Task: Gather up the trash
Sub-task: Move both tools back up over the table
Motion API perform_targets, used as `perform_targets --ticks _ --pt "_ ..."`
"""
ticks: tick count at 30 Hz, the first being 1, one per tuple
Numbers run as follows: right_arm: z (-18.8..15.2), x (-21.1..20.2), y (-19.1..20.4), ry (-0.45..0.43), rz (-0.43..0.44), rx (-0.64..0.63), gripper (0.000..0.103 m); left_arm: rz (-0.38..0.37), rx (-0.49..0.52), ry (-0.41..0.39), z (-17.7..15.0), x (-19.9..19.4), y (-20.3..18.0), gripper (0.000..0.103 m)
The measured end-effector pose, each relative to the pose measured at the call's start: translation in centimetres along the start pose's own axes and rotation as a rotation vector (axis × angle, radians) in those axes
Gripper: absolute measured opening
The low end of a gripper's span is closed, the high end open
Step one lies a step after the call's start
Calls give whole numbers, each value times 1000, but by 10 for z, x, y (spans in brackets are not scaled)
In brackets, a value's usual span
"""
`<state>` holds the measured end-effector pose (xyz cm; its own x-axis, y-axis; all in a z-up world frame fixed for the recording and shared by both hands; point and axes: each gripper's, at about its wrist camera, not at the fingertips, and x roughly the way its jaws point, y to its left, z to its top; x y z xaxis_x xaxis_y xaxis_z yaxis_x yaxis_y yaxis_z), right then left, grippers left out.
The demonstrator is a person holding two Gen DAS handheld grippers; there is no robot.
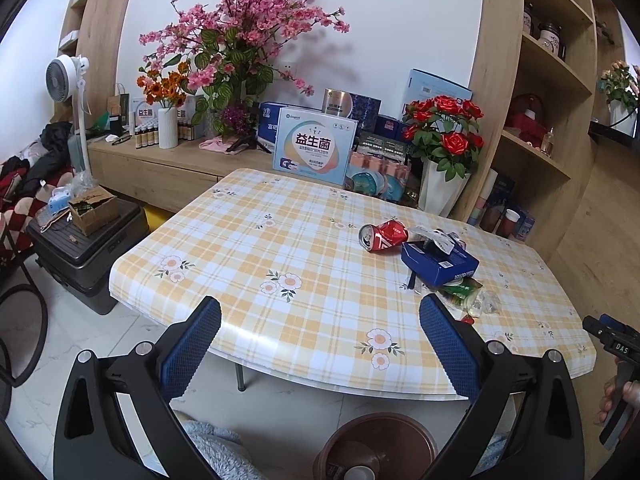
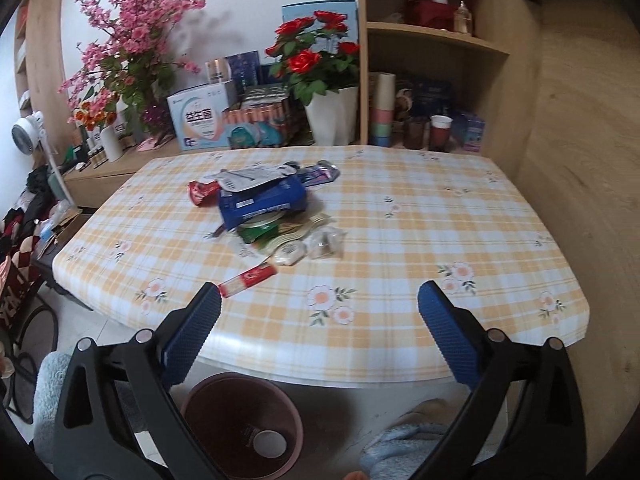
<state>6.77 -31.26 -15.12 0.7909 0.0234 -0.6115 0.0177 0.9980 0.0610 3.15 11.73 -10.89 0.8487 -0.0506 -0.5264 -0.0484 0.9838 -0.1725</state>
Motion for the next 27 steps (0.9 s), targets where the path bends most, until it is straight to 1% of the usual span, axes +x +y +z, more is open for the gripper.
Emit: perform_targets --ticks 9,13,18,20,24,26,27 --pt "-1 10 -13 3 -50 -18 97 13 39 12 2 12 -9 97" --pt "-2 25 -16 30 -29 -2 97 2 65 30 1 26 -18 97" --pt "-2 54 -28 60 4 46 97 -5 79 69 -1 53 -28 97" --pt "0 66 -31 73 15 51 97 -22 85 87 -2 66 -34 97" --pt "6 100 -37 111 20 41 97 -54 113 90 1 90 -47 97" --pt "10 123 -39 140 41 41 97 -61 127 91 3 102 -55 97" --pt "12 132 -40 148 37 35 97 -61 131 91 3 108 -58 97"
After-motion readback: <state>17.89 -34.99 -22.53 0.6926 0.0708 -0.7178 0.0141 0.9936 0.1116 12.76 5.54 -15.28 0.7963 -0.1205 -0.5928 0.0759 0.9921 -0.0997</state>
